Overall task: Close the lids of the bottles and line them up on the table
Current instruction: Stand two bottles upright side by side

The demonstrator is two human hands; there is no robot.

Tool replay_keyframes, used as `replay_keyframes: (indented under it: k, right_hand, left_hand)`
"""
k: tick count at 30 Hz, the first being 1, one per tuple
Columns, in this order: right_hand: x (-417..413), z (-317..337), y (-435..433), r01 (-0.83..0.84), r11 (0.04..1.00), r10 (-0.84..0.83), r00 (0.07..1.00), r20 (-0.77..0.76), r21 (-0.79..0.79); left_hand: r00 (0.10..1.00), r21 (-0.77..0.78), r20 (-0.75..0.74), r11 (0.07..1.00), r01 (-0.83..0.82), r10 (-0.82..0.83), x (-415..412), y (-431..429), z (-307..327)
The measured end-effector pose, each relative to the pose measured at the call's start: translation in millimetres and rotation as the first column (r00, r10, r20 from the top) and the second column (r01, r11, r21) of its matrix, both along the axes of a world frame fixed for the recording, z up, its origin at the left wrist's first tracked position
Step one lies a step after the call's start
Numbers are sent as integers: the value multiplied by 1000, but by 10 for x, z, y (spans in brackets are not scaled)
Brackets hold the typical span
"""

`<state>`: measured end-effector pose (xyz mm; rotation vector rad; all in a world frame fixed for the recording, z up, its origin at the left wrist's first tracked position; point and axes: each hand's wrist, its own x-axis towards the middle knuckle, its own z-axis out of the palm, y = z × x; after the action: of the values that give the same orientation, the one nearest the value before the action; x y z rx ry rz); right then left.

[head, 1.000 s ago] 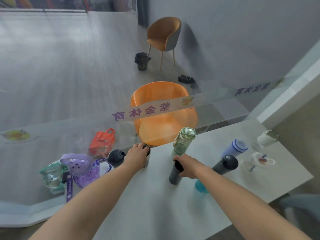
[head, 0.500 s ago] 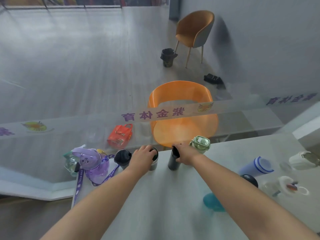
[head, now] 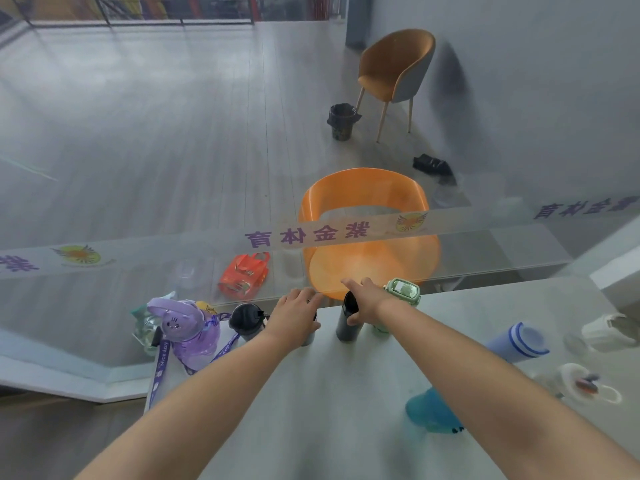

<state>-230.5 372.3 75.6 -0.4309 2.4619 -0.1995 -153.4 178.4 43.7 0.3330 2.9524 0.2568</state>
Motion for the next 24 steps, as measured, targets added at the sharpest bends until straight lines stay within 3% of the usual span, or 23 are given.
replay_keyframes:
  k: [6, 11, 15, 24]
  right_hand:
    - [-229, 430, 441, -55, 997, 43, 981, -189, -61]
    - [-281, 267, 871, 45, 998, -40, 995, -89, 54]
    - [-259, 72, 1000, 69, 997, -69, 998, -2, -24]
    - [-254, -70, 1104, 83, 987, -88, 996, -26, -134]
  left_hand:
    - [998, 159, 62, 987, 19, -29, -269, 414, 302]
    - [985, 159, 170, 987, -1, -26, -384, 776, 298]
    - [974, 123, 227, 991, -43, 14, -440, 937, 199]
    - [959, 77, 282, 996, -48, 24, -513, 1083, 121]
